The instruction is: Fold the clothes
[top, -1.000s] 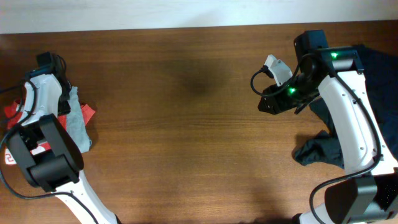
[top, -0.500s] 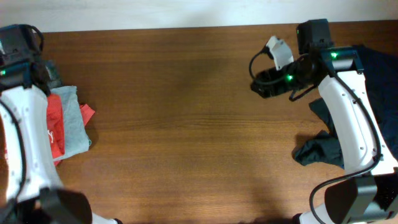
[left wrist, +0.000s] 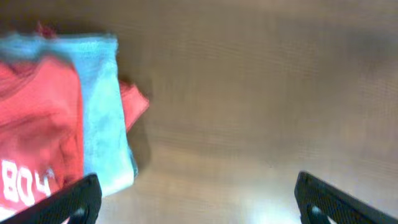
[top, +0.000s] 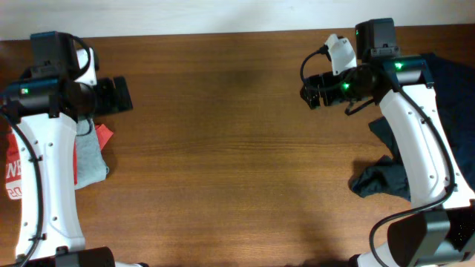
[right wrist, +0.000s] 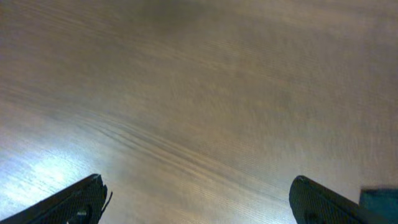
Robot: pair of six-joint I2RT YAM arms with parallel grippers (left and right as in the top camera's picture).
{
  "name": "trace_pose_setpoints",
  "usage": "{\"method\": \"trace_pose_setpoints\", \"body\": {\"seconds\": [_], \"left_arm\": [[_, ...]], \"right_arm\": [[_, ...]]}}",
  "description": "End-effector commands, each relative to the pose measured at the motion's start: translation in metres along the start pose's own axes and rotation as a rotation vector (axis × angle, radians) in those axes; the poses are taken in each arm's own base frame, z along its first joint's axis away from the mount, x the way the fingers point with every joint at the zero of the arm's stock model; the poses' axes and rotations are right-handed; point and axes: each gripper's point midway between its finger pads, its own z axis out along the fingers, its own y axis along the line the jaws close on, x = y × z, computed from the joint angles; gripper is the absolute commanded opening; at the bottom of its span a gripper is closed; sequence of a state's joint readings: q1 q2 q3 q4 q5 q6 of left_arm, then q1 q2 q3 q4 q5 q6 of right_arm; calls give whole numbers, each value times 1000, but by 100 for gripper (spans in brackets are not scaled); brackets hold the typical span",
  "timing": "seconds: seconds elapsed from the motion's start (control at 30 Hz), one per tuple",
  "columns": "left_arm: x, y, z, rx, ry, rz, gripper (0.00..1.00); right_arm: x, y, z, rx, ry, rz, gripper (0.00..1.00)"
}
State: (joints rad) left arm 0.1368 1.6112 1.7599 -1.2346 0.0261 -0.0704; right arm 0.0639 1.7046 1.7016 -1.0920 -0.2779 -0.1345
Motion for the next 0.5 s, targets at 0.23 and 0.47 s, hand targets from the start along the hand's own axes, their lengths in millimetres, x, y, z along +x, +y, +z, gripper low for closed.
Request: {"method": "trace_pose_setpoints", "body": {"seconds": [0.23, 0.47], "left_arm": [[21, -24, -28, 48, -19, 126, 99], [64, -35, -53, 48, -152, 233, 99]], "right_arm": [[26, -9, -76, 190, -77, 139, 99], [72, 2, -97, 204, -234, 158, 99]]}}
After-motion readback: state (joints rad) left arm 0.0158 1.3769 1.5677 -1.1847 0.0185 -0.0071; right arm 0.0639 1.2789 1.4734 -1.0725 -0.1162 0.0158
